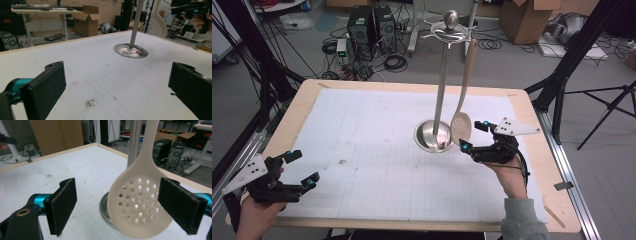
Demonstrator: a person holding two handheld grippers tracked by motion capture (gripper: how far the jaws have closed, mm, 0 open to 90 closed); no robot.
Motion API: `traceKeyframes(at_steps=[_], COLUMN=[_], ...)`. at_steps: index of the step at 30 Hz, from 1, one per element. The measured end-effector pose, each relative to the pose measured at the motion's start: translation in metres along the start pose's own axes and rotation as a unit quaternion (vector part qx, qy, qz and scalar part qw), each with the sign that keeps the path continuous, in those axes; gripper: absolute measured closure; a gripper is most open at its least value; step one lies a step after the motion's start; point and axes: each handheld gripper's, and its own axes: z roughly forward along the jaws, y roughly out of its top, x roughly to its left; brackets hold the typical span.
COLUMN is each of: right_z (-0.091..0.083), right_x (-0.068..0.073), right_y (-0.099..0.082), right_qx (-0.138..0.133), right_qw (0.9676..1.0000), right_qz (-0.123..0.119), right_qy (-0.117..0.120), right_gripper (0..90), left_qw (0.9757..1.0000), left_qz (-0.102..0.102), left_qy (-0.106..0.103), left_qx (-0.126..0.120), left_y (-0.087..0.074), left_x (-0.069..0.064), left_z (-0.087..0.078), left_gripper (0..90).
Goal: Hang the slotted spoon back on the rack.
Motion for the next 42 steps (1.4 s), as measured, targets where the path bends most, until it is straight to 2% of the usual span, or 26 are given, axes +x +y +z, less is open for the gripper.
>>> traceKeyframes(at_steps=[6,9,15,22,28,42], right_z=[-0.005,-0.009,-0.018,-0.029,-0.033,-0.043], right_x=[0.005,0.006,0.005,0.004,0.003,0.0], right_y=[-0.007,-0.01,-0.018,-0.027,-0.036,-0.056], right_qx=[0.0,-0.002,-0.002,-0.008,-0.005,-0.005], right_qw=[1.0,1.0,1.0,0.9999,0.9999,0.9994], right_qz=[-0.008,-0.003,-0.004,0.003,0.004,0.018], right_qy=[0.002,0.003,-0.007,-0.015,-0.014,-0.028], right_gripper=[14.8,14.8,14.8,14.7,14.6,14.5], left_qw=[1.0,1.0,1.0,1.0,0.9999,1.0], left_qz=[-0.002,-0.001,-0.003,-0.001,-0.004,-0.006], left_qy=[-0.002,-0.004,-0.005,-0.009,-0.009,-0.006], left_qx=[-0.003,-0.004,-0.006,-0.002,0.0,0.001], left_y=[0.0,0.001,0.001,0.0,-0.002,-0.003], left_x=[0.001,0.002,0.003,0.003,0.006,0.009], left_z=[0.002,0.003,0.005,0.01,0.013,0.012], left_gripper=[1.8,1.7,1.7,1.7,1.8,1.7])
